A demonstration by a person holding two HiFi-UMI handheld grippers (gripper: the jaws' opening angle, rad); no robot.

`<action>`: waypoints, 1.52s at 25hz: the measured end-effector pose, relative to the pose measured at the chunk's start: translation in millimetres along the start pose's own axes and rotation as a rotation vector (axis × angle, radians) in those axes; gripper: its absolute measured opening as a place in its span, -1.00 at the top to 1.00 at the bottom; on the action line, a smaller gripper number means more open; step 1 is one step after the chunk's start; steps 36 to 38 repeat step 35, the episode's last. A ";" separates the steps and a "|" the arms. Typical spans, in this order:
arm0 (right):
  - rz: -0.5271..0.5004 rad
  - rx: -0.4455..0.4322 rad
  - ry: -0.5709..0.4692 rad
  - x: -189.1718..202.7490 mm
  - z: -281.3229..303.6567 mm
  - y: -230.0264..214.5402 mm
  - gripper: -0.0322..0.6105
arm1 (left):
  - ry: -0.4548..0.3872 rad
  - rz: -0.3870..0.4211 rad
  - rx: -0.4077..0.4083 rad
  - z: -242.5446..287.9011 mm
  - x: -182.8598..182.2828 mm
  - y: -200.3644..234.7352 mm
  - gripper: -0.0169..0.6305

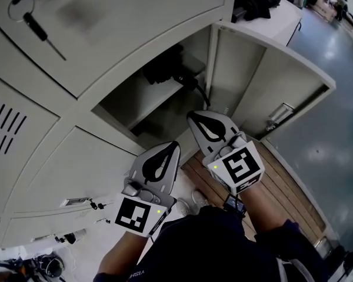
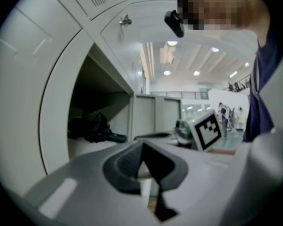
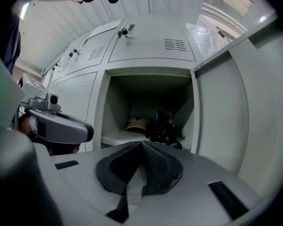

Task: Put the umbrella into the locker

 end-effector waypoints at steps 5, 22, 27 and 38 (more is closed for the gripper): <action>0.026 -0.015 0.053 22.6 -4.5 1.3 0.88 | -0.015 -0.021 0.001 2.0 0.7 -1.1 0.94; 0.016 -0.069 0.095 34.3 -15.7 -5.5 0.88 | -0.015 -0.019 -0.034 16.0 -1.7 -4.7 0.94; 0.014 -0.086 0.095 36.3 -20.1 -11.4 0.88 | 0.005 -0.014 -0.045 22.6 -0.9 -11.1 0.94; 0.009 -0.076 0.046 38.0 -31.5 -25.5 0.88 | -0.001 -0.013 -0.051 35.5 -4.8 -25.2 0.94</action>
Point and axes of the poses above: the fingertips, and each gripper's own axes: z forward along the fingers, y to its left, x out of its underside, the point moved 7 cm from there along -z, backward along the fingers, and after that the axes turned 8 degrees about y, right-handed, at the moved point
